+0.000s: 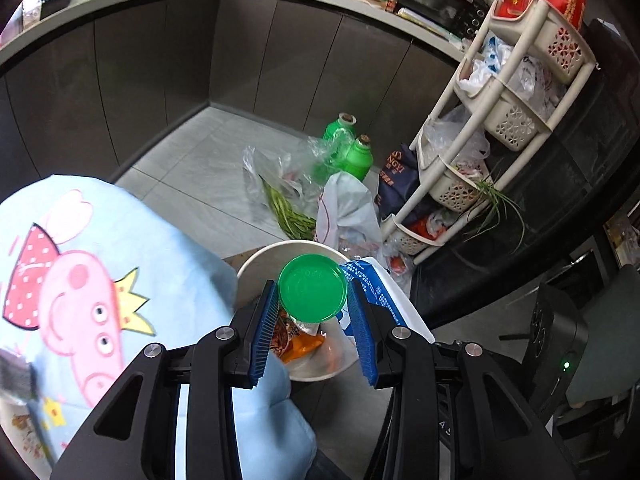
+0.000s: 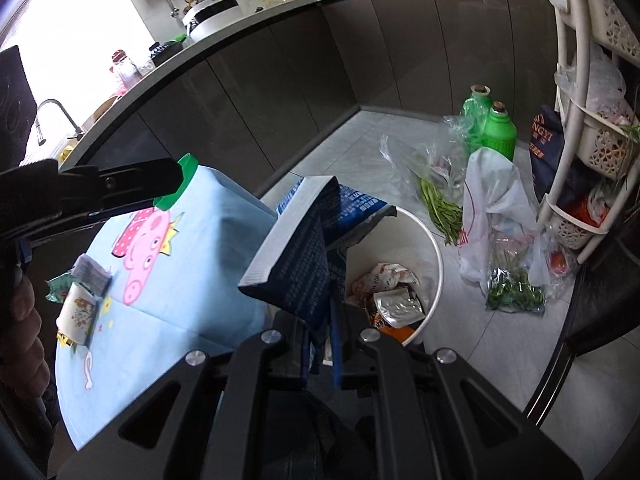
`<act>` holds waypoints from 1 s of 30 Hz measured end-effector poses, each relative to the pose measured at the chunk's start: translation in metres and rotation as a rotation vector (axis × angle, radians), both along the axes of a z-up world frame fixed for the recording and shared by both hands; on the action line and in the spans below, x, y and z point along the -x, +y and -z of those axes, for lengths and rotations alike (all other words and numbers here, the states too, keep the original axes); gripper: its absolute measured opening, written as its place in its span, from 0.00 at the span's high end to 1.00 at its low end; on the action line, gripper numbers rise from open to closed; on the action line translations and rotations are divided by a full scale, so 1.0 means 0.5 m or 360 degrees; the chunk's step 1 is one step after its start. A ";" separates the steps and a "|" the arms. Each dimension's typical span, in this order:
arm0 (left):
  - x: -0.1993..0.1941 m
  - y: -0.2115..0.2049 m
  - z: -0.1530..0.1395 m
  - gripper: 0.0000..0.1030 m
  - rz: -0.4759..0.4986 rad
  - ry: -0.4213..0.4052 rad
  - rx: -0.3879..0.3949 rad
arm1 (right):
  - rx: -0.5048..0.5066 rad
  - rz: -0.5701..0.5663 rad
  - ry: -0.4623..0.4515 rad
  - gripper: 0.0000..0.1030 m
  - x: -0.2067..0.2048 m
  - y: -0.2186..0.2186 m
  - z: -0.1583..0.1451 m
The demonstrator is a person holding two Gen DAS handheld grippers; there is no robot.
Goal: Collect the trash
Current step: 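Carry the carton and green cap over the white bucket and open both tools, then move both tools back over the table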
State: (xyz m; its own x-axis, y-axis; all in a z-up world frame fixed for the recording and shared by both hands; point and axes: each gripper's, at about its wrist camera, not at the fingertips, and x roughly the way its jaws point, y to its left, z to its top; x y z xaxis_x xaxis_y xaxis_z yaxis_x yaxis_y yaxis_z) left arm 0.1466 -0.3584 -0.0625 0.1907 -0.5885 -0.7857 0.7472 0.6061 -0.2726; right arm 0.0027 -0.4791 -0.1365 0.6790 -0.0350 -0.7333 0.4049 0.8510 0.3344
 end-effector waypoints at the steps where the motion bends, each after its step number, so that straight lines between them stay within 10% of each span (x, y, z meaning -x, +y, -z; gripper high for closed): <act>1: -0.005 -0.008 0.009 0.67 0.0007 0.0014 -0.0004 | -0.0001 0.0004 0.0005 0.90 -0.003 -0.007 0.009; 7: -0.014 -0.047 0.049 0.67 0.0031 0.0016 -0.0055 | -0.0008 0.0004 0.0048 0.86 -0.030 -0.032 0.053; 9: -0.015 -0.054 0.055 0.60 0.0033 -0.0011 -0.0072 | 0.0019 -0.0016 0.0065 0.57 -0.039 -0.032 0.064; 11: -0.015 -0.054 0.054 0.21 0.0020 -0.0059 -0.0077 | 0.0065 -0.0009 0.0073 0.31 -0.044 -0.029 0.072; 15: -0.010 -0.041 0.034 0.08 -0.0048 -0.0188 -0.0028 | 0.0115 -0.0044 0.0058 0.03 -0.037 -0.021 0.073; 30: -0.002 -0.010 -0.012 0.08 -0.0144 -0.0231 -0.0015 | 0.0135 -0.0067 0.0035 0.03 -0.026 -0.005 0.030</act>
